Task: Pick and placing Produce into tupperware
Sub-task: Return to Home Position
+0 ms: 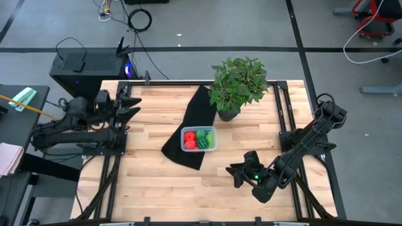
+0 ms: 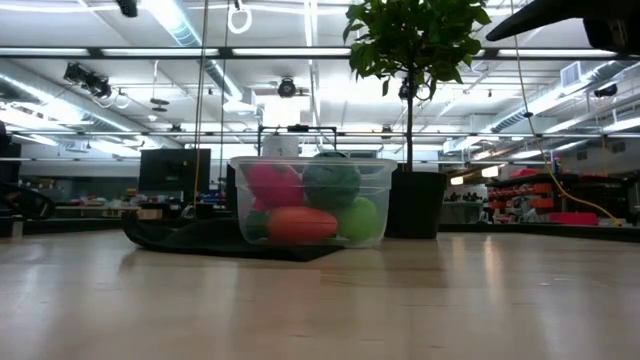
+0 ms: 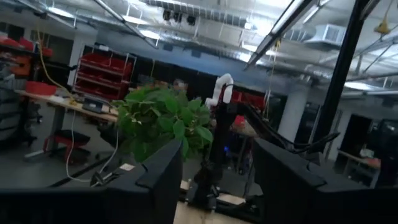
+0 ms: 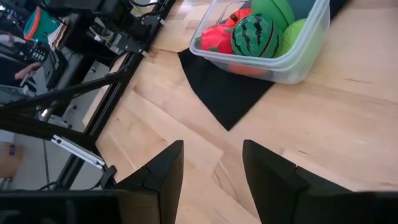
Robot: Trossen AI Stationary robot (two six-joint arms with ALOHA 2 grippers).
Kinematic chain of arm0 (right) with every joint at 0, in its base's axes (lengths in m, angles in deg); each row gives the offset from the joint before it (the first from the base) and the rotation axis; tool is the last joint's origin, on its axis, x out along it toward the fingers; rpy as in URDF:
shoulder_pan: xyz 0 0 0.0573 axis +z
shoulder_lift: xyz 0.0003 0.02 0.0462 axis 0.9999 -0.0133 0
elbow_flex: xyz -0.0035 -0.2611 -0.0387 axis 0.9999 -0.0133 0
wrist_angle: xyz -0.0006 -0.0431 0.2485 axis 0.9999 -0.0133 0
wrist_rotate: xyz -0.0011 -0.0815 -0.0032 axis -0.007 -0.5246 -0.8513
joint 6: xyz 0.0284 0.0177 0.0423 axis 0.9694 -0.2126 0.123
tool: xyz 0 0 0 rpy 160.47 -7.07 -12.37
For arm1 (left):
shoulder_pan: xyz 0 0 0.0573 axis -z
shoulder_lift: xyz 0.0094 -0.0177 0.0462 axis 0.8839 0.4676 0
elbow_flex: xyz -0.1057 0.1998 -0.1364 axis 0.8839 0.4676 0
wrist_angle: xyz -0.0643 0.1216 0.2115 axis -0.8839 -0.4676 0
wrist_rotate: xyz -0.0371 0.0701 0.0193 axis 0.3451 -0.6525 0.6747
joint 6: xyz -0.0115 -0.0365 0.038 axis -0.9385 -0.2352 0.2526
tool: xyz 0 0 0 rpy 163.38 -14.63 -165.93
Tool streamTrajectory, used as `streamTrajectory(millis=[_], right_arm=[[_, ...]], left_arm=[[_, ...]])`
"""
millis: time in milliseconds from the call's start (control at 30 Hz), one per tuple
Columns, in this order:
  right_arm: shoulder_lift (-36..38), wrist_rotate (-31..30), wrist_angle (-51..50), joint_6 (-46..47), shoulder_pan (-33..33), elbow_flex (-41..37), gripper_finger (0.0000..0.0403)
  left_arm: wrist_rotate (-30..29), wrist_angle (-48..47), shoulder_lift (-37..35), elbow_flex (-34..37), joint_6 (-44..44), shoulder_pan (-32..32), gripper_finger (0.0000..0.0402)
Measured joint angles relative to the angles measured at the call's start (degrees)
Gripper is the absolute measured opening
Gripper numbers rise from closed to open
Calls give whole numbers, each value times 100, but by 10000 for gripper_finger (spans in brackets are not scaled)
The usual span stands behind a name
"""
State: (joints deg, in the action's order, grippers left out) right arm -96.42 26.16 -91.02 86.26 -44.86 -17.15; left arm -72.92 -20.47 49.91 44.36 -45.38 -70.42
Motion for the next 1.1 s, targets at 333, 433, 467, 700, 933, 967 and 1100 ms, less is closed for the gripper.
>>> streamTrajectory(millis=[333, 433, 467, 700, 933, 967, 1100], right_arm=[[0, 0, 32, 404, -122, 0, 169], [0, 0, 87, 482, -129, -2, 168], [0, 0, 128, 483, -136, -2, 168], [0, 50, 419, 483, -160, -2, 168], [0, 109, 509, 551, -160, -4, 168], [0, 109, 515, 550, -171, -4, 168], [0, 172, 522, 550, -228, -4, 168]], left_arm=[[-23, -310, -1324, 963, -589, 0, 172], [-27, -358, -1606, 1278, -811, 15, 166], [-28, -355, -1687, 1400, -910, 13, 163], [-9, 46, -1836, 2026, -1334, 52, 139], [-4, 799, -1855, 2594, -1471, 144, 120], [-2, 769, -1855, 2706, -1512, 149, 118], [56, 1079, -1855, 3167, -1866, 212, 113]])
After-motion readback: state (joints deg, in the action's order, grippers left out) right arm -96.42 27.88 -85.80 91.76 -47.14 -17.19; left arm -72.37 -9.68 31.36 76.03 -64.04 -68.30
